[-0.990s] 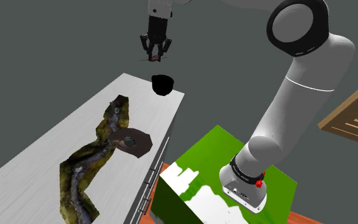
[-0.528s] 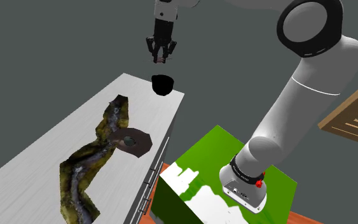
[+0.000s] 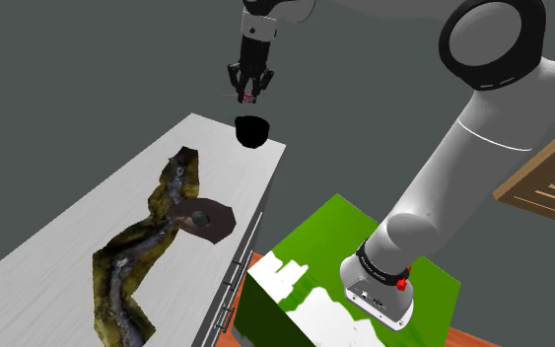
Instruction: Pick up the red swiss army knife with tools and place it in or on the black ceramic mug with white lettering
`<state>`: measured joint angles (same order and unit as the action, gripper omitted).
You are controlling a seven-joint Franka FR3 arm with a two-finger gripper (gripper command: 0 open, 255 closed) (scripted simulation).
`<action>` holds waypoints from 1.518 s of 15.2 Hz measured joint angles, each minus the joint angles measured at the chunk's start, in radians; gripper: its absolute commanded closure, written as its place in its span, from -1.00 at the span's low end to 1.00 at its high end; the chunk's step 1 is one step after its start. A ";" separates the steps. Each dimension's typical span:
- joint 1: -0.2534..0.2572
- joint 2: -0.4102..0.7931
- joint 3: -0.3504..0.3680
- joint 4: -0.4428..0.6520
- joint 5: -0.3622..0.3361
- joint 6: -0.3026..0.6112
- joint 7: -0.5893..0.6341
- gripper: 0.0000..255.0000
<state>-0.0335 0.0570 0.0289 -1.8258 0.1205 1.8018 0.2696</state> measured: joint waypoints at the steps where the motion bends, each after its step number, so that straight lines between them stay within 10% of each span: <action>1: 0.006 -0.008 -0.003 -0.022 0.001 0.022 0.003 1.00; 9: 0.033 -0.008 -0.034 -0.032 0.006 0.024 0.000 1.00; 10: 0.037 -0.006 -0.039 -0.024 0.006 0.005 0.001 -1.00; 15: 0.031 -0.016 -0.048 -0.061 0.005 0.032 -0.022 -1.00; 20: 0.027 0.046 -0.062 0.070 0.013 -0.245 -0.003 -1.00; 23: 0.021 0.064 -0.067 0.073 -0.067 -0.221 -0.004 -1.00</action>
<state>-0.0121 0.1213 -0.0376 -1.7524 0.0535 1.5808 0.2655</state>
